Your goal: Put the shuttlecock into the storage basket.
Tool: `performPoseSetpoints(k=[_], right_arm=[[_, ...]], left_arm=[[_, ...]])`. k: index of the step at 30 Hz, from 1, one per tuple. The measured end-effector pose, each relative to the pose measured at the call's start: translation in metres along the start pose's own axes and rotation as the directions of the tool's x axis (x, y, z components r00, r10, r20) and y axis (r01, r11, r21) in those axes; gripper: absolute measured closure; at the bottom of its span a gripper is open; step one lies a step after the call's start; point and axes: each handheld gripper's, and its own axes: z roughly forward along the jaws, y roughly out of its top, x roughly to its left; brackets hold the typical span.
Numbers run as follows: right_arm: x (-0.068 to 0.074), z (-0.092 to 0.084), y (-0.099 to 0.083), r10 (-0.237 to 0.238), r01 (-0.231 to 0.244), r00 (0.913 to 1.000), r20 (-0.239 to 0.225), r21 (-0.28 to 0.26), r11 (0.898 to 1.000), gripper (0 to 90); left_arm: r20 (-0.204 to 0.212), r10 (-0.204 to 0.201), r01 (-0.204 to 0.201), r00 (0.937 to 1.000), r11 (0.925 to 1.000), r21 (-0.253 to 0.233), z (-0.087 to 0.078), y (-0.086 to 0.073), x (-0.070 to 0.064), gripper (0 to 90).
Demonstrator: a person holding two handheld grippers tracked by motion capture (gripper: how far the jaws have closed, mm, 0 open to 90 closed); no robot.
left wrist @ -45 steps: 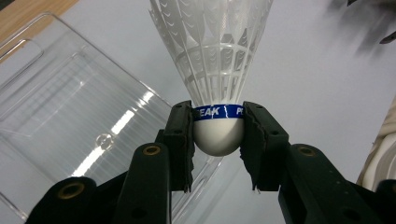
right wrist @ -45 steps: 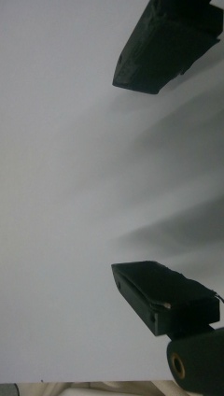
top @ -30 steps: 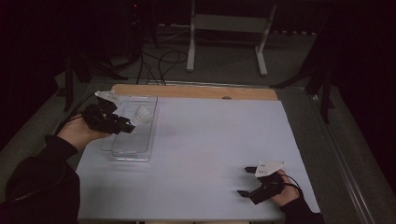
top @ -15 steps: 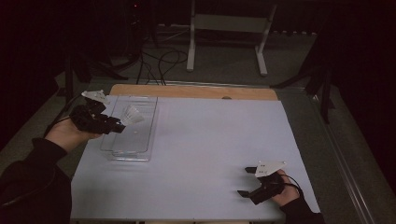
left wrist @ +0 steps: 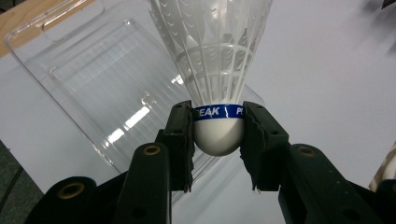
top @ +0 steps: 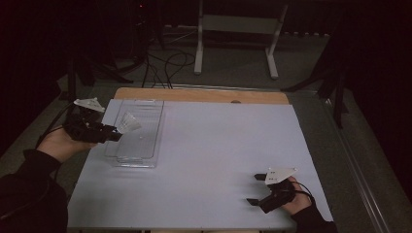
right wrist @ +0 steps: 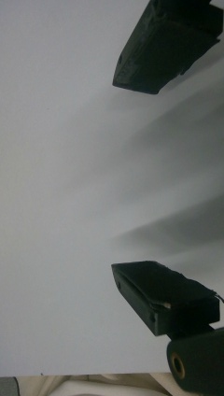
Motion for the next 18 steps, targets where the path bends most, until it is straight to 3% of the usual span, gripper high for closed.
performPoseSetpoints(k=[18], right_arm=[[0.0,0.001,0.0,0.001,-0.001,1.0,-0.004,0.003,1.0,9.5]], left_arm=[[-0.019,-0.029,0.03,0.9994,0.9995,0.009,0.02,-0.027,0.018,65.9]])
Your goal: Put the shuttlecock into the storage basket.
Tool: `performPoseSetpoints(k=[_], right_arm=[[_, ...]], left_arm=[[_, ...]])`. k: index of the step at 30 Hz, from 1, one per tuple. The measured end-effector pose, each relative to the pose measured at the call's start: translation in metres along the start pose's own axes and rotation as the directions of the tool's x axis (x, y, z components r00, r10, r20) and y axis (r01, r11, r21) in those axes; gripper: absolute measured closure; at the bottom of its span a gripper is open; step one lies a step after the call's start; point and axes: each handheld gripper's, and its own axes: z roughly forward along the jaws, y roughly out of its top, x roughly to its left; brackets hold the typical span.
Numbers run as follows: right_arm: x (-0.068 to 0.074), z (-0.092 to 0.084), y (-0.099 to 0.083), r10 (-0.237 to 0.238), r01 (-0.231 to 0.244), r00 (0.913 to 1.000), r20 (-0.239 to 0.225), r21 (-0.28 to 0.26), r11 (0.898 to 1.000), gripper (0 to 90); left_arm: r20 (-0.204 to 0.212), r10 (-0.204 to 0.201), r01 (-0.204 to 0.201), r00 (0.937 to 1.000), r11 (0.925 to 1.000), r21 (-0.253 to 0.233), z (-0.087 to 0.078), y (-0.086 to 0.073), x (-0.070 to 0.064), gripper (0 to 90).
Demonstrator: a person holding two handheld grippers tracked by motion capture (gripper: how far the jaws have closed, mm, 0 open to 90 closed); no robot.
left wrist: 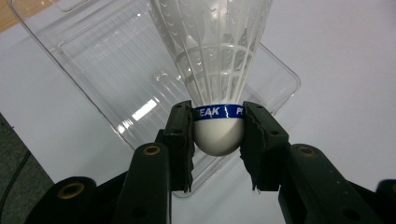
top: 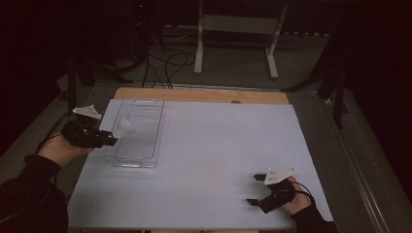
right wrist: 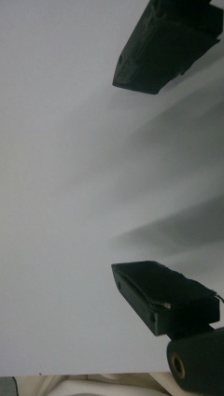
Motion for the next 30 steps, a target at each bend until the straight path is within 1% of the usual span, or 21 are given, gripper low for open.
performPoseSetpoints(k=[7,9,12,17,23,30], right_arm=[[0.0,0.0,0.0,0.004,-0.004,1.0,-0.002,0.002,1.0,9.6],[0.0,0.0,-0.001,0.004,-0.004,1.0,-0.002,0.003,1.0,9.6],[0.0,0.0,-0.001,0.003,-0.003,1.0,-0.001,0.005,1.0,9.6],[0.0,0.0,-0.001,0.003,-0.003,1.0,-0.002,0.008,1.0,9.6],[0.0,0.0,-0.001,0.003,-0.003,1.0,0.0,0.007,1.0,9.7],[0.0,0.0,-0.001,0.003,-0.003,1.0,0.0,0.009,1.0,9.7]], left_arm=[[0.005,-0.021,0.021,0.9998,0.9997,0.009,0.011,-0.009,0.005,65.9],[0.007,-0.033,0.033,0.9994,0.9994,0.012,0.014,-0.012,0.008,65.9],[0.009,-0.049,0.049,0.9988,0.9986,0.017,0.017,-0.016,0.01,65.9],[0.008,-0.062,0.062,0.998,0.9976,0.031,0.021,-0.02,0.014,65.9],[-0.005,-0.063,0.063,0.998,0.9968,0.048,0.026,-0.024,0.017,65.9],[-0.039,-0.055,0.058,0.9977,0.9962,0.066,0.033,-0.024,0.019,65.9]])
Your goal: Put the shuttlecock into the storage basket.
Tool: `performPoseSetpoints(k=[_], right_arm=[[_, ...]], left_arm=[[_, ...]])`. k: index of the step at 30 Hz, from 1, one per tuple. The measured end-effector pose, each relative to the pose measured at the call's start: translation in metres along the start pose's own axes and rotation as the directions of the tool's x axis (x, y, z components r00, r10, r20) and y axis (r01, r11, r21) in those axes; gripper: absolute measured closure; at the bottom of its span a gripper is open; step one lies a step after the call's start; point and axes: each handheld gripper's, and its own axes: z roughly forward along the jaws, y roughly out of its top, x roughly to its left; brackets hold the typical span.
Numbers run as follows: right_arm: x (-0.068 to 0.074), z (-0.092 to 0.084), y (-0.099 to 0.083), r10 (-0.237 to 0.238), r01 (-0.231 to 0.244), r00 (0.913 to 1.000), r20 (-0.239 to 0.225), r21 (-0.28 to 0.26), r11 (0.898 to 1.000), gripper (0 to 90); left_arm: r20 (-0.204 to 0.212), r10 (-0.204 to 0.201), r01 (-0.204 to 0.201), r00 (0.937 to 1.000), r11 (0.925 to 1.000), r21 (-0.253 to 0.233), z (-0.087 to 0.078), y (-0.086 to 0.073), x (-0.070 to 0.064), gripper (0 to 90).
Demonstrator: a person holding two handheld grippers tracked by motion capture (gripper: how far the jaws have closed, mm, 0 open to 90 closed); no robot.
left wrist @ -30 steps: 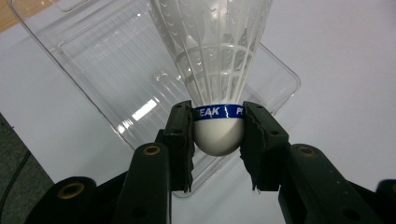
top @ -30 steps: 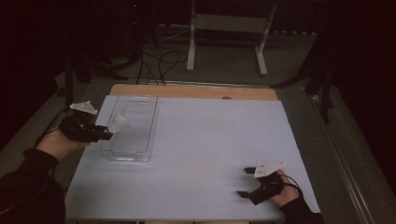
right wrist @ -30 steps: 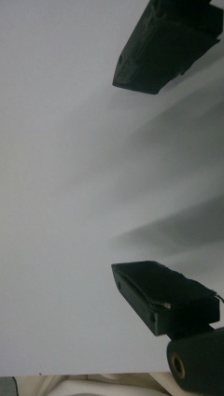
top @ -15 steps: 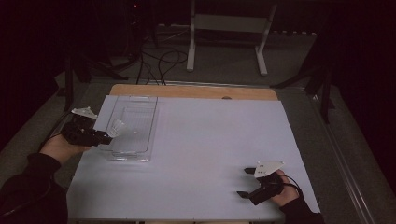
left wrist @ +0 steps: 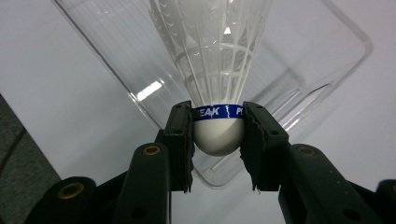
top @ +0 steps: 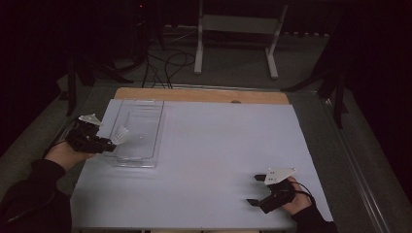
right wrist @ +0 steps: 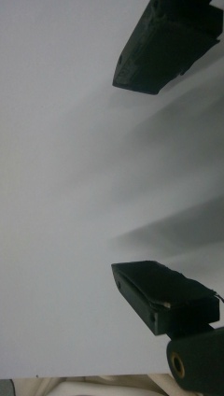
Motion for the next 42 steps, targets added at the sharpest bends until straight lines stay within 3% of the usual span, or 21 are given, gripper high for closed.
performPoseSetpoints(k=[12,23,28,35,42], right_arm=[[0.0,-0.001,0.0,0.002,-0.002,1.0,-0.002,-0.003,1.0,9.7],[-0.001,-0.001,0.0,0.003,-0.003,1.0,0.0,-0.001,1.0,9.7],[0.0,-0.002,0.0,0.006,-0.006,1.0,0.001,0.0,1.0,9.7],[0.0,-0.002,0.0,0.006,-0.006,1.0,0.001,-0.002,1.0,9.7],[-0.001,-0.002,0.0,0.005,-0.005,1.0,0.001,-0.001,1.0,9.7]], left_arm=[[-0.031,0.012,-0.01,0.9994,0.9986,0.052,0.007,0.005,-0.001,65.7],[-0.047,0.007,-0.004,0.9989,0.9977,0.068,0.005,0.012,-0.003,64.1],[-0.037,-0.004,0.005,0.9993,0.9986,0.053,0.0,0.014,-0.006,46.2],[-0.057,-0.033,0.035,0.9979,0.9988,0.034,-0.001,0.018,-0.009,22.7],[-0.053,-0.036,0.037,0.9979,0.9991,0.019,-0.002,0.021,-0.012,12.5]])
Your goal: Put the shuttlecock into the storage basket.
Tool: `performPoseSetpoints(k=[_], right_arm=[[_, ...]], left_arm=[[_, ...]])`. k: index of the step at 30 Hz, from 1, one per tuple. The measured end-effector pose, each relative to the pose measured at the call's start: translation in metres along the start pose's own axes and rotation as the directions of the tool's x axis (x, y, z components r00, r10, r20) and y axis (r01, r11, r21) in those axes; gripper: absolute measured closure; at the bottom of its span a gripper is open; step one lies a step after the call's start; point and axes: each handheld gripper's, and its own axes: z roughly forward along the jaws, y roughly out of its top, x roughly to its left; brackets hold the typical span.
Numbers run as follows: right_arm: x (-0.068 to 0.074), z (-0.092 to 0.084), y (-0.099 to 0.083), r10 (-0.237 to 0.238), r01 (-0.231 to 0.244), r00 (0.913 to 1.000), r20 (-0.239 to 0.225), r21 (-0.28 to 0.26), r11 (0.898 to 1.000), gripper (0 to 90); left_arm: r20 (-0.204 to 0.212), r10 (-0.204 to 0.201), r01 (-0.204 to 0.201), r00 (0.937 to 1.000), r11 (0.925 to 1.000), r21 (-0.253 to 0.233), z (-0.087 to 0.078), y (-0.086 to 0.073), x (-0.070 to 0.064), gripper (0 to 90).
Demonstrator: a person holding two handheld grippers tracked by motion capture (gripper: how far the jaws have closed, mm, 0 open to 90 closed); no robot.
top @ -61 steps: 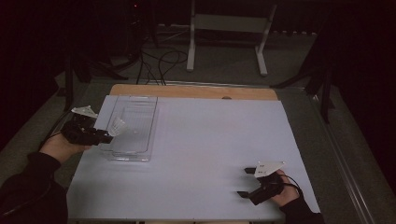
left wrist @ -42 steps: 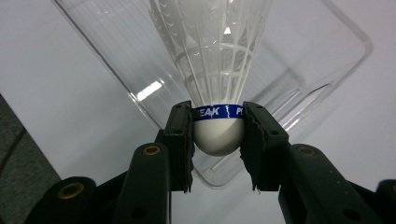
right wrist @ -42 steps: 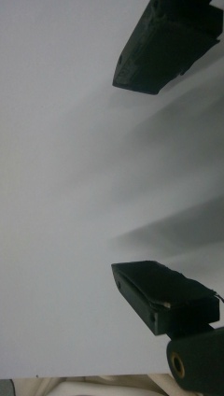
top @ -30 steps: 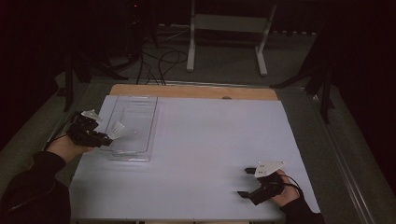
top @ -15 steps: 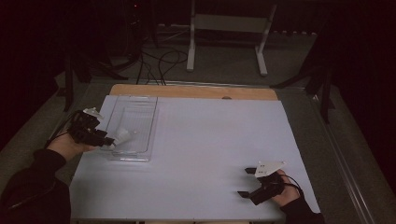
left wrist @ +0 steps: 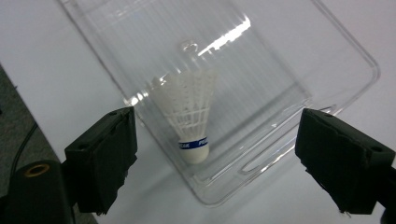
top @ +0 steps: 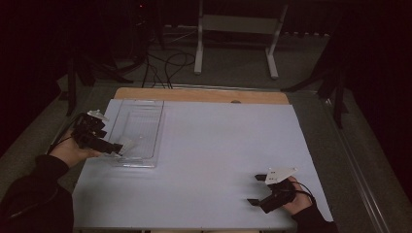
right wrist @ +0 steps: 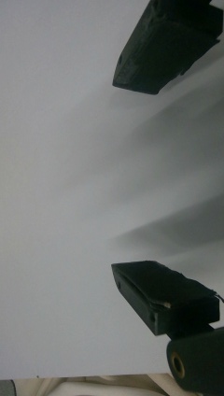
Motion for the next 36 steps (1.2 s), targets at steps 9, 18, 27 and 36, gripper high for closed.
performPoseSetpoints(k=[9,18,27,36], right_arm=[[0.0,-0.001,0.0,0.002,-0.002,1.0,0.005,-0.003,1.0,9.7],[-0.001,-0.001,0.0,0.002,-0.002,1.0,0.009,-0.002,1.0,9.6],[0.0,0.0,0.0,0.0,0.0,1.0,0.005,-0.003,1.0,9.6],[-0.001,0.0,0.0,0.004,-0.004,1.0,0.001,-0.004,1.0,9.6]], left_arm=[[0.041,0.044,-0.042,0.9982,0.9982,-0.043,-0.005,0.005,-0.008,0.1],[0.025,0.085,-0.082,0.996,0.9901,-0.114,-0.007,0.011,-0.018,0.0],[0.006,0.097,-0.095,0.9953,0.9867,-0.132,-0.011,0.018,-0.023,0.0],[0.016,0.099,-0.095,0.995,0.9831,-0.156,-0.013,0.027,-0.029,0.0]])
